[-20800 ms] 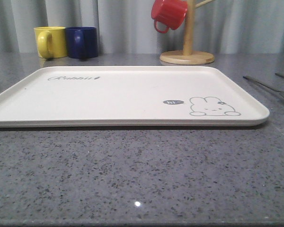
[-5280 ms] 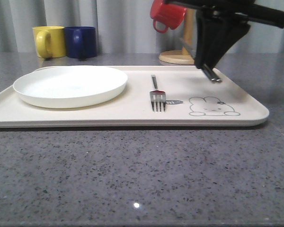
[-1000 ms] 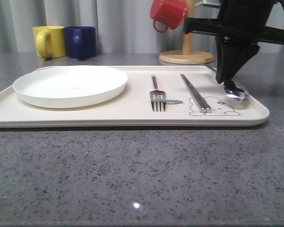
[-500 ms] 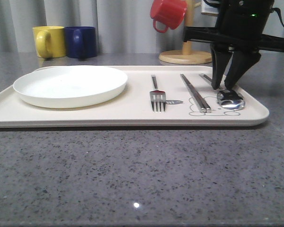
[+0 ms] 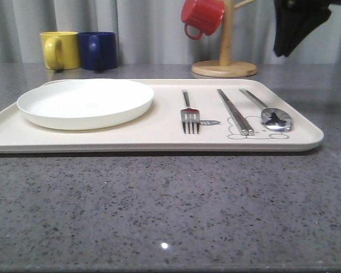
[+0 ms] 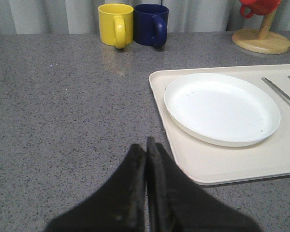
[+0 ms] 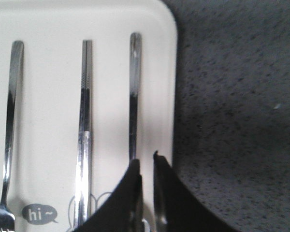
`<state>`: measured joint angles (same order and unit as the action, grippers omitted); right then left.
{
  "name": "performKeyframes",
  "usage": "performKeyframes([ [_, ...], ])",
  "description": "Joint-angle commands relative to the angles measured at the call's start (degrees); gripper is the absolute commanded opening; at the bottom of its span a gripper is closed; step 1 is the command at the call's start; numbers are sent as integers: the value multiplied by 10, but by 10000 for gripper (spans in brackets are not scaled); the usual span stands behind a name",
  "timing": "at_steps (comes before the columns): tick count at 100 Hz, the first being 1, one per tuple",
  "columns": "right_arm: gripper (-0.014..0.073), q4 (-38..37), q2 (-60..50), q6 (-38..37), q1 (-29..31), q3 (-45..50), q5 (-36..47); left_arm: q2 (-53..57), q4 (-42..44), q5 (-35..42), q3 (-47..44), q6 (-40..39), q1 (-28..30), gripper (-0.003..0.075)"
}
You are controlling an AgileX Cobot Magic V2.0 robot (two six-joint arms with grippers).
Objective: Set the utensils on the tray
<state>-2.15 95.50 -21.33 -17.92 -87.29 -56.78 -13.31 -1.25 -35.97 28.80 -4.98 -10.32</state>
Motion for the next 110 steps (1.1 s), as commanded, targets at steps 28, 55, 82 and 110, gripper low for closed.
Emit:
performKeyframes([
  [28, -74, -46, -142, 4, 49, 27, -12, -5, 0, 40, 14, -4, -3, -19],
  [55, -74, -34, -257, 47, 119, 149, 7, -5, 0, 40, 14, -4, -3, -19],
  [82, -74, 44, -407, 227, 195, 326, 161, -5, 0, 40, 14, -4, -3, -19],
  [110, -74, 29, -574, 231, 209, 498, 303, -5, 0, 40, 14, -4, -3, -19],
])
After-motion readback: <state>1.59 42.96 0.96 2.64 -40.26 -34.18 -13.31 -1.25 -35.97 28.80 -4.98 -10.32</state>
